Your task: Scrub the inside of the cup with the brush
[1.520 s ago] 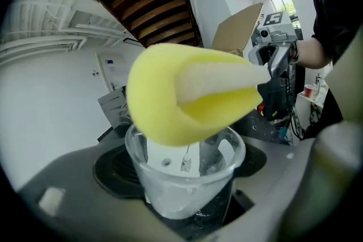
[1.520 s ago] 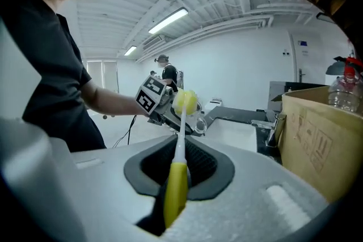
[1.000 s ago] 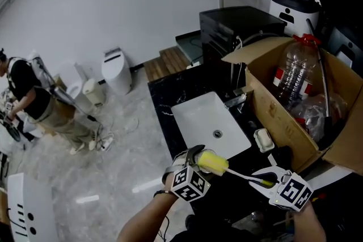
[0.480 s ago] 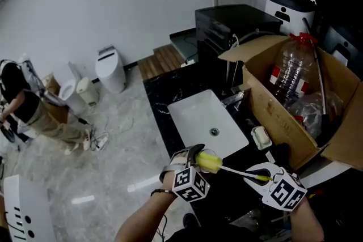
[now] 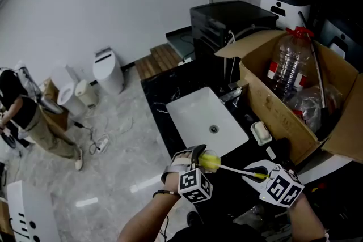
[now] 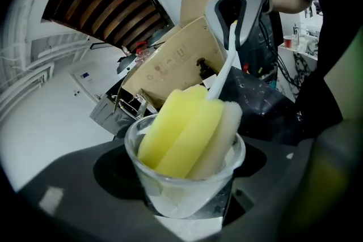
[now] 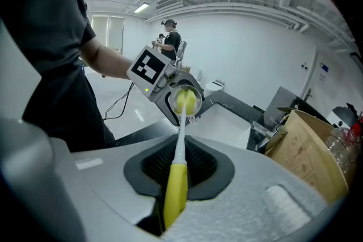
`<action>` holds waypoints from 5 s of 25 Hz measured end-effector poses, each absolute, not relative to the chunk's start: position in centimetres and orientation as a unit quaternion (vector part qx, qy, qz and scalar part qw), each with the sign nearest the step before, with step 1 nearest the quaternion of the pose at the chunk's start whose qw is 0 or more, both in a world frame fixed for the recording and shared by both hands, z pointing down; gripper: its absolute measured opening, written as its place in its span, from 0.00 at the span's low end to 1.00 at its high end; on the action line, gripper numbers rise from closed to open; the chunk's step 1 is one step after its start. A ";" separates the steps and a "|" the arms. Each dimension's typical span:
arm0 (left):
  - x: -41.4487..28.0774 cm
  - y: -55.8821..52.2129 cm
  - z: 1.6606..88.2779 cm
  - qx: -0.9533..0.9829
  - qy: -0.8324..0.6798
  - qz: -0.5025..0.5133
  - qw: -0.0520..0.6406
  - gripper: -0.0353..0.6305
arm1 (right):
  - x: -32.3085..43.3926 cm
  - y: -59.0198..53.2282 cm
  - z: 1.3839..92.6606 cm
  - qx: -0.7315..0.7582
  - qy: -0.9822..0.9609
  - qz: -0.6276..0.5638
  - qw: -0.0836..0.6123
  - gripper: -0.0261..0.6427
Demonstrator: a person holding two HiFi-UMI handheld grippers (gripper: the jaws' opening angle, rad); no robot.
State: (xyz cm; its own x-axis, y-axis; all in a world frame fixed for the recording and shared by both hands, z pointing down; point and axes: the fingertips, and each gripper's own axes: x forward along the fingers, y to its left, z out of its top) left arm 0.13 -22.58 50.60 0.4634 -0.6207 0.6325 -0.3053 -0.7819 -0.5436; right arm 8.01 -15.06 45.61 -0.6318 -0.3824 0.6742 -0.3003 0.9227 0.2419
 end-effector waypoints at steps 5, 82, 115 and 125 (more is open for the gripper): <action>0.6 -21.8 51.3 -0.833 0.264 -0.449 0.188 0.71 | 7.4 -14.8 46.5 0.185 -0.893 -0.060 0.406 0.10; 1.3 -21.3 46.3 -0.877 0.283 -0.363 0.138 0.71 | 3.1 -14.1 36.4 0.203 -0.975 0.054 0.067 0.11; -0.1 -21.5 47.9 -0.880 0.272 -0.376 0.100 0.71 | 6.2 -14.3 33.6 0.263 -0.964 0.011 0.028 0.10; -2.0 -22.9 47.0 -0.851 0.322 -0.388 0.145 0.71 | 6.5 -14.9 34.7 0.240 -0.962 0.130 -0.022 0.10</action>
